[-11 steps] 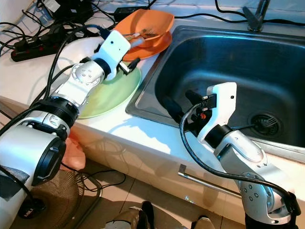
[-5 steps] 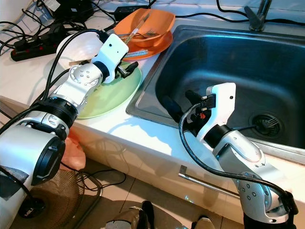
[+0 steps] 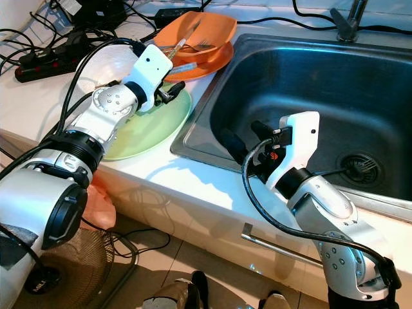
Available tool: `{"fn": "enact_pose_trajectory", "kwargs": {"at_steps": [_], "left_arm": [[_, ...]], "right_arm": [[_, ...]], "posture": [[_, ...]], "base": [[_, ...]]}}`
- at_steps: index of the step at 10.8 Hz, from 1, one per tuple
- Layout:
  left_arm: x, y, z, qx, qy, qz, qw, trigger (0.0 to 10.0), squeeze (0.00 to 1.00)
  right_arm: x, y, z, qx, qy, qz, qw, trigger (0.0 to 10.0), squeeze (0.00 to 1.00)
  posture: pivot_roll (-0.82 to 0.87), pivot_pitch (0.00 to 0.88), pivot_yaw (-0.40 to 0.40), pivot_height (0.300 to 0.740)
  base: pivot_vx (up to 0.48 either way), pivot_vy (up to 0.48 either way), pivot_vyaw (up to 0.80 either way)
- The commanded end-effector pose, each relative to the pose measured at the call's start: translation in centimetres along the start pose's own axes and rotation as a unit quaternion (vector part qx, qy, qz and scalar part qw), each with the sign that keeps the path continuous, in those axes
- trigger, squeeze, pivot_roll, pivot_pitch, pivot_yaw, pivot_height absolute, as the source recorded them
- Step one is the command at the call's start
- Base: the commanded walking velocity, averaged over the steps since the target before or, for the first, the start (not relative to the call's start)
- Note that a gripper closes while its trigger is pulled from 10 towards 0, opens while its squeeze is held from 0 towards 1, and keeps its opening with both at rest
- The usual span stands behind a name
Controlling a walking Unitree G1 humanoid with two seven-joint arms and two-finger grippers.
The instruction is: Kitchen organization
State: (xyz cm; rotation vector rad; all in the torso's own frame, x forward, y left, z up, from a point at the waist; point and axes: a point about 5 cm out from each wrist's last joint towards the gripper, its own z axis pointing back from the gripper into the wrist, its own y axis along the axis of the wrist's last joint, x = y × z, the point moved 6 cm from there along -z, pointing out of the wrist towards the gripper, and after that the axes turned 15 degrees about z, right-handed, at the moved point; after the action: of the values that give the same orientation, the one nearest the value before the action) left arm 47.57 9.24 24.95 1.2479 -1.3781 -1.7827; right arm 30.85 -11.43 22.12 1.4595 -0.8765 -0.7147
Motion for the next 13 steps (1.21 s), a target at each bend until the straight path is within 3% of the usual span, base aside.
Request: {"fn": "enact_pose_trajectory", "kwargs": {"at_steps": [1, 2, 3, 4, 9, 13], "left_arm": [[-0.8, 1.0, 0.1, 0.005, 0.0, -0.014, 1.0, 10.0, 0.0], [-0.7, 1.2, 0.1, 0.01, -0.004, -0.016, 1.0, 9.9, 0.0], [-0.6, 1.4, 0.1, 0.013, -0.007, -0.015, 1.0, 2.7, 0.0], [-0.5, 1.5, 0.1, 0.017, -0.013, -0.014, 1.0, 0.0, 0.0], [-0.1, 2.0, 0.1, 0.027, -0.026, -0.025, 0.999, 0.0, 0.0], [0.0, 4.6, 0.1, 0.083, -0.027, -0.031, 0.996, 0.0, 0.0]], "right_arm": [[-0.4, 0.1, -0.2, 0.005, 0.008, 0.002, 1.0, 10.0, 0.0], [-0.3, 0.1, -0.3, 0.005, 0.007, 0.002, 1.0, 10.0, 0.0], [-0.3, 0.1, -0.3, 0.005, 0.006, 0.003, 1.0, 10.0, 0.0], [-0.1, 0.0, -0.4, 0.005, 0.004, 0.003, 1.0, 10.0, 0.0], [0.2, 0.0, -0.6, 0.008, -0.002, 0.006, 1.0, 10.0, 0.0], [0.5, -0.1, -0.8, 0.01, -0.009, 0.009, 1.0, 10.0, 0.0]], "posture": [[0.0, 0.196, 0.176, 0.74], [0.0, 0.193, 0.175, 0.74], [0.0, 0.193, 0.175, 0.74], [0.0, 0.19, 0.172, 0.74], [0.0, 0.183, 0.172, 0.74], [0.0, 0.172, 0.173, 0.74]], "base": [[0.0, 0.0, 0.0], [0.0, 0.0, 0.0], [0.0, 0.0, 0.0], [0.0, 0.0, 0.0], [0.0, 0.0, 0.0], [0.0, 0.0, 0.0]]}}
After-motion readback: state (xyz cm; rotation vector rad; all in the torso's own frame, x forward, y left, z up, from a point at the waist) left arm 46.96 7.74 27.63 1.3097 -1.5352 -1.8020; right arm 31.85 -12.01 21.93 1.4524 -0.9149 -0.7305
